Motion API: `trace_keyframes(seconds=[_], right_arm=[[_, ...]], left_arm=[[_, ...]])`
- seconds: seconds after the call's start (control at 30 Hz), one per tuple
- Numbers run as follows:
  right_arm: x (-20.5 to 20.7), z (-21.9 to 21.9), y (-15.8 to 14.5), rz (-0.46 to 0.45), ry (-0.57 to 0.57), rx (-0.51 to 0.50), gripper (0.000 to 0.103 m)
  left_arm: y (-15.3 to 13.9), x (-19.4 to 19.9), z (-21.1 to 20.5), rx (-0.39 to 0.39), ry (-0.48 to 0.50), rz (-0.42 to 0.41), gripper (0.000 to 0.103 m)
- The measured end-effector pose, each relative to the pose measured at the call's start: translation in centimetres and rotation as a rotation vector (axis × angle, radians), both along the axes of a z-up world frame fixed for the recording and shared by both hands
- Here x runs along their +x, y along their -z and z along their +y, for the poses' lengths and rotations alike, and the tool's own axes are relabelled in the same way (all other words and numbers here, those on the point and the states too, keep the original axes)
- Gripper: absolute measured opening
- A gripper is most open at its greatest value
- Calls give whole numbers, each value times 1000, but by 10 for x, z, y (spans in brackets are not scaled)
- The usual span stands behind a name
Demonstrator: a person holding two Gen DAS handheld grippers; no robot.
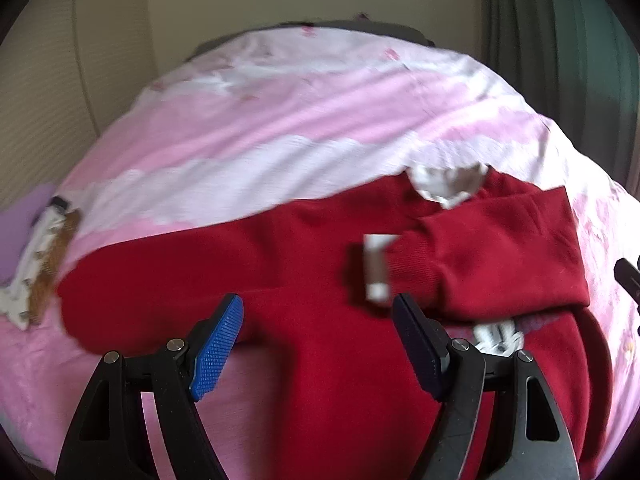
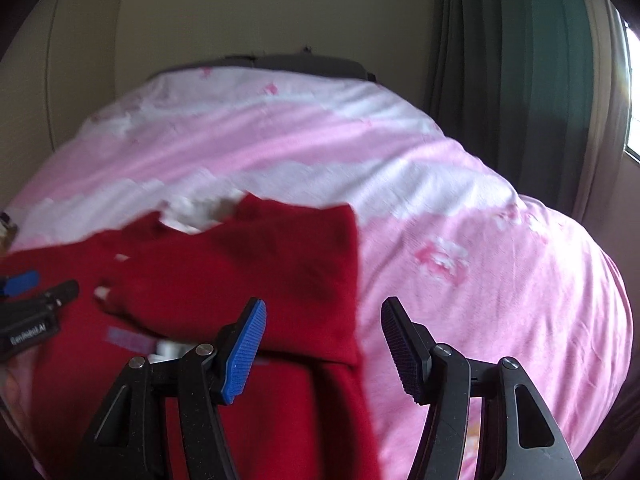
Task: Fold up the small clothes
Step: 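Grasp the other white-cuffed sleeve end with the left tool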
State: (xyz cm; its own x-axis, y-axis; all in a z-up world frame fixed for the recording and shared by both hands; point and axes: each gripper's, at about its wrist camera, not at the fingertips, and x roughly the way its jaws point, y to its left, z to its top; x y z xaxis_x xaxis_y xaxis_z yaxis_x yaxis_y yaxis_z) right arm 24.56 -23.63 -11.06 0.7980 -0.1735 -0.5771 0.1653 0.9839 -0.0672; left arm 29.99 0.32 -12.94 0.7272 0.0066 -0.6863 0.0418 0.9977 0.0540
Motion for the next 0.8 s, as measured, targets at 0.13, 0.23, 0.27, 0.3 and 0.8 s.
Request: trace_keyframes(seconds=[0.13, 0.23, 0.27, 0.3, 0.8], right_arm=[[-11, 46, -10, -32, -43, 27, 60], [-14, 84, -13, -30, -87, 66, 60], [-14, 98, -14, -28, -102, 74, 60], [-14, 113, -14, -26, -119, 80, 60], [-5, 257, -5, -39, -242, 112, 60]], left_arm=[[-9, -24, 66, -57, -88, 5, 77], [-10, -37, 111, -62, -145, -15, 77], [-10, -40, 128, -65, -164, -20, 77], [-10, -43, 146, -75, -186, -26, 77], [25, -23, 298, -254, -268, -48, 64]])
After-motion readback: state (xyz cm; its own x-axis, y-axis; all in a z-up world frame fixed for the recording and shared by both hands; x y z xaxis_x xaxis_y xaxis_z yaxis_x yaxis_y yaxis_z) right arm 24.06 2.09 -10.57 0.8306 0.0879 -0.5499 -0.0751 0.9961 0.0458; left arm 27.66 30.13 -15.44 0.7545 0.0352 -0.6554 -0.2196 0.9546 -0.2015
